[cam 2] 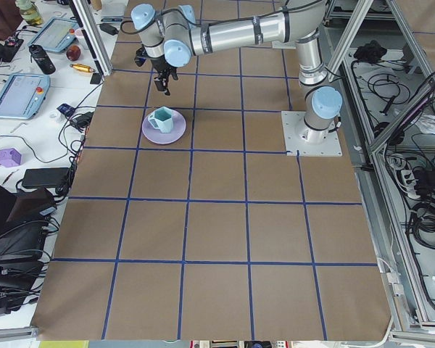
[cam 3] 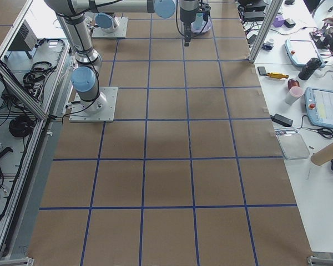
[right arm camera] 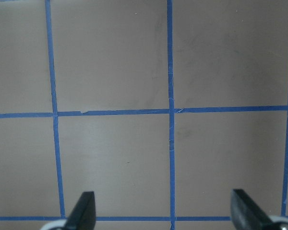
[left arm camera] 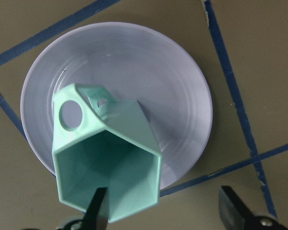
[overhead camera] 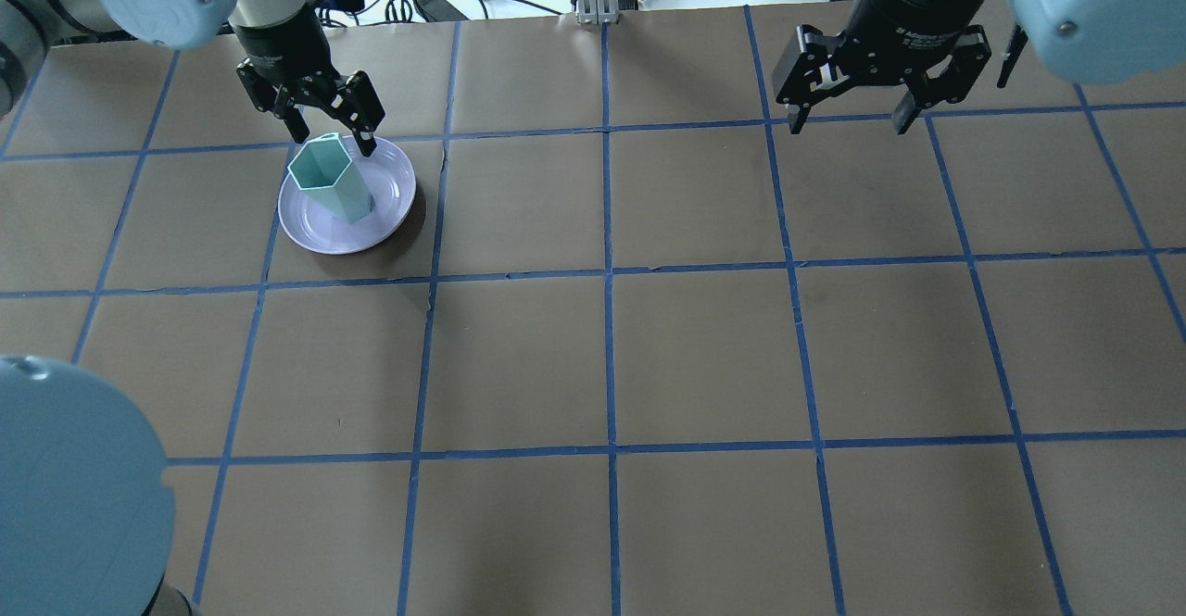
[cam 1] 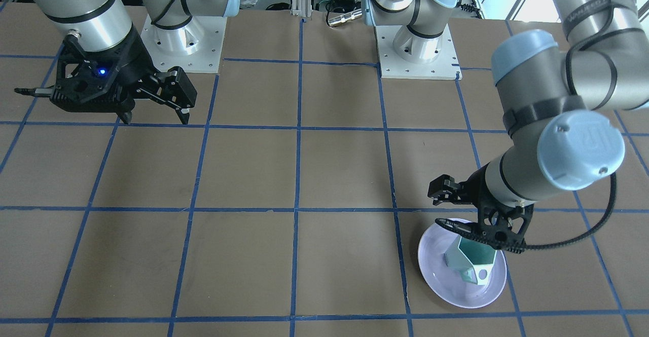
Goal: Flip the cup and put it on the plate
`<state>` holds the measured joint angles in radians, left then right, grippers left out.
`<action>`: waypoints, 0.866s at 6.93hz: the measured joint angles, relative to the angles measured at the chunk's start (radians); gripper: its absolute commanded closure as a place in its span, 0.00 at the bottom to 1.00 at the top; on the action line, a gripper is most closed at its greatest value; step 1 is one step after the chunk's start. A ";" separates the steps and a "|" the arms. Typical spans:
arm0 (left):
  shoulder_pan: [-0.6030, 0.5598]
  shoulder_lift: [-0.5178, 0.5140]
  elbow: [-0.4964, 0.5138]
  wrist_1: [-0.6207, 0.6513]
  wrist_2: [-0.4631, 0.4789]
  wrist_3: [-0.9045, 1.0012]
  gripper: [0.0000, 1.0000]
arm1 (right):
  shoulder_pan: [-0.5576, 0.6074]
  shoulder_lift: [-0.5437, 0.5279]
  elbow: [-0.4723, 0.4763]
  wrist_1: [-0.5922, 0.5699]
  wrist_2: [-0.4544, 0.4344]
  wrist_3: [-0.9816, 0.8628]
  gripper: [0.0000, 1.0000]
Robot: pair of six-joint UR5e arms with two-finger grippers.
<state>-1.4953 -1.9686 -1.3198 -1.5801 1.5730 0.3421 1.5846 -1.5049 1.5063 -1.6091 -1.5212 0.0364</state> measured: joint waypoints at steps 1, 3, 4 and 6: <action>-0.014 0.070 -0.037 -0.010 -0.017 -0.047 0.07 | 0.000 0.000 0.000 0.000 0.000 0.000 0.00; -0.037 0.210 -0.119 -0.010 -0.025 -0.129 0.07 | 0.000 0.000 0.000 0.000 0.000 0.000 0.00; -0.044 0.275 -0.139 -0.009 -0.026 -0.157 0.07 | 0.000 0.000 0.000 0.001 0.000 0.000 0.00; -0.051 0.371 -0.192 -0.012 -0.024 -0.218 0.07 | 0.000 0.000 0.000 0.000 0.001 0.000 0.00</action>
<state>-1.5459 -1.5977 -1.5115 -1.5917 1.5485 0.1239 1.5846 -1.5049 1.5063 -1.6090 -1.5206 0.0365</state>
